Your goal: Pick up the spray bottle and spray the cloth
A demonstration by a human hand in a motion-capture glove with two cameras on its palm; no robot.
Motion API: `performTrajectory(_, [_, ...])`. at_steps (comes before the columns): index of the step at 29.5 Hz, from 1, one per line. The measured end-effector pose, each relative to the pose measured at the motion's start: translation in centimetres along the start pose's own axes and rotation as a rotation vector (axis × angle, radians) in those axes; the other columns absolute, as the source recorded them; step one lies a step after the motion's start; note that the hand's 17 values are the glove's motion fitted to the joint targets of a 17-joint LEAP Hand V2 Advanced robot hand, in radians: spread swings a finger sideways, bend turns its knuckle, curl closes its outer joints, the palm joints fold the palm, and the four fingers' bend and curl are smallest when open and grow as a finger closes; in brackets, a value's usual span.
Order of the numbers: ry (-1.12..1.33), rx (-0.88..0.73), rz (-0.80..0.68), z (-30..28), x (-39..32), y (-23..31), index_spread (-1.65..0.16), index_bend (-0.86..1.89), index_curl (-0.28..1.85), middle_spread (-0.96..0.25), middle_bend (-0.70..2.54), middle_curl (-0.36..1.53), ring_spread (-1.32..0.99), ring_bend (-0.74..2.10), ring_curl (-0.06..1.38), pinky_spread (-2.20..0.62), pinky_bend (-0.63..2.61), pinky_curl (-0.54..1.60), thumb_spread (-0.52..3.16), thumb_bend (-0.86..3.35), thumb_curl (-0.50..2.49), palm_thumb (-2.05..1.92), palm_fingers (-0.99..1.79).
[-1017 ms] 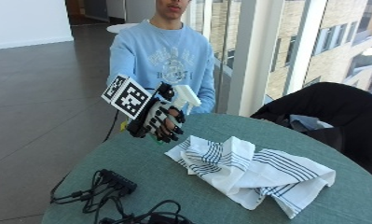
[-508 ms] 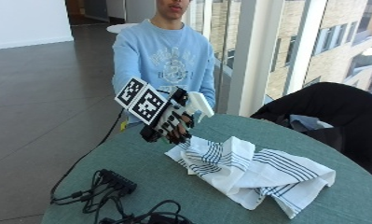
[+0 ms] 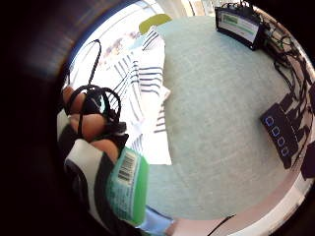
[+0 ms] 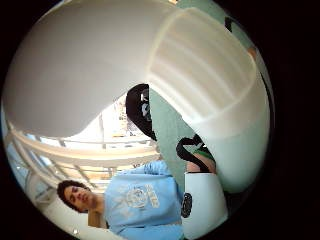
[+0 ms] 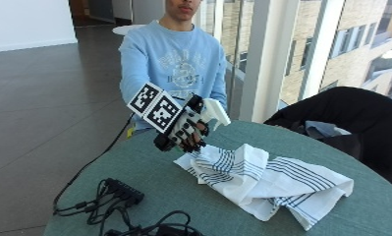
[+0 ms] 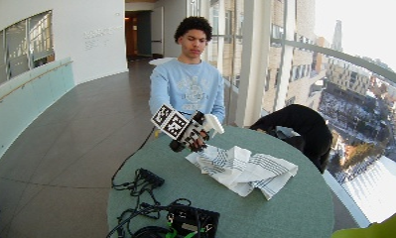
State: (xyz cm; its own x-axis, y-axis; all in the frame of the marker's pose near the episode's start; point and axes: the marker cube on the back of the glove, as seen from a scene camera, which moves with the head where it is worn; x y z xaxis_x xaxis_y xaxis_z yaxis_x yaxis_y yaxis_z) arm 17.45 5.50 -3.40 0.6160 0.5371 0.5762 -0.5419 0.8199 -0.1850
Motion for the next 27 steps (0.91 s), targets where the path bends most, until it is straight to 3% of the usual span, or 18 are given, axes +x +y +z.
performTrajectory(27, [0.0,-0.016,-0.006,0.71,-0.39,-0.06,-0.23,0.15,0.41,-0.06,0.27,0.46,-0.04,0.65,0.4,0.07,0.32,0.37,0.5,-0.03,0.71,0.94,1.2])
